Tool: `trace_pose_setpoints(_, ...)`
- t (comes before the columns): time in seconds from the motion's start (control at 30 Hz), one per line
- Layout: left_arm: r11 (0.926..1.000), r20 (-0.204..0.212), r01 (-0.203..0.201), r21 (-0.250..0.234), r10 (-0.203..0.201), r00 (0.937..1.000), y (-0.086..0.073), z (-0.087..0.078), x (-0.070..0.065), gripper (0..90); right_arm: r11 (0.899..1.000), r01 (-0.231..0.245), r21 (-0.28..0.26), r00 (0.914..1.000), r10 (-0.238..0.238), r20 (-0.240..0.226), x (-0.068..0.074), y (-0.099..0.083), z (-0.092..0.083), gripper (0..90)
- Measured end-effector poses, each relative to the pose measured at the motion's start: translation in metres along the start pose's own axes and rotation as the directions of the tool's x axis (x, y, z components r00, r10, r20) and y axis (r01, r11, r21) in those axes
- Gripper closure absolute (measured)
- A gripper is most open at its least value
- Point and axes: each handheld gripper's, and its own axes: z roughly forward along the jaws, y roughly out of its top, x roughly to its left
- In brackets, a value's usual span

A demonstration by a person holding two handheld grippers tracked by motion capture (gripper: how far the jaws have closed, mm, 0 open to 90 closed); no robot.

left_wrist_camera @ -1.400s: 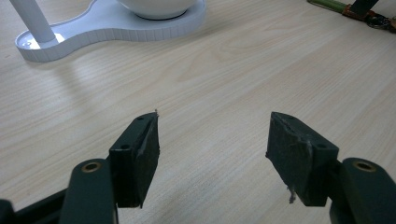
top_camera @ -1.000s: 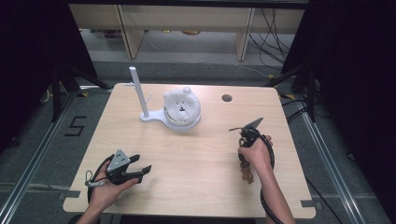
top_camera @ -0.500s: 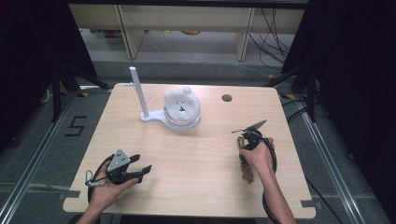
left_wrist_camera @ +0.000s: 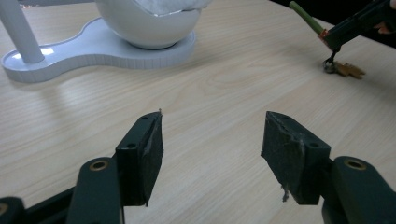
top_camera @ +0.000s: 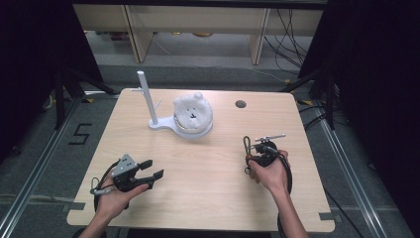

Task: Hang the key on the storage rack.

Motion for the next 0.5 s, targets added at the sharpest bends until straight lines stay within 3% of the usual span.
trace_pose_setpoints(0.03,1.0,0.005,0.008,-0.005,-0.008,1.0,0.006,0.001,-0.002,38.3,0.999,0.044,-0.026,0.999,-0.044,0.007,0.004,-0.002,-0.003,69.1)
trace_pose_setpoints(0.13,0.9998,0.023,0.01,-0.014,-0.01,0.9997,0.012,0.004,-0.002,39.2,0.997,0.036,-0.064,0.9993,-0.035,0.011,0.011,-0.005,-0.005,69.1)
trace_pose_setpoints(0.2,0.9998,0.025,-0.011,-0.018,0.012,0.9996,0.018,0.006,-0.004,39.6,0.993,0.043,-0.106,0.9991,-0.042,0.007,0.018,-0.007,-0.005,69.1)
trace_pose_setpoints(0.33,0.9991,0.042,-0.026,-0.034,0.028,0.9987,0.032,0.012,-0.01,39.8,0.976,0.084,-0.202,0.9961,-0.088,-0.012,0.029,-0.009,-0.006,69.1)
trace_pose_setpoints(0.47,0.9984,0.056,-0.042,-0.039,0.044,0.9974,0.039,0.017,-0.013,40.9,0.966,0.079,-0.247,0.996,-0.087,-0.021,0.037,-0.009,-0.007,69.1)
trace_pose_setpoints(0.5,0.9982,0.055,-0.044,-0.042,0.046,0.9974,0.044,0.018,-0.015,41.4,0.956,0.084,-0.281,0.9948,-0.097,-0.031,0.04,-0.008,-0.007,69.1)
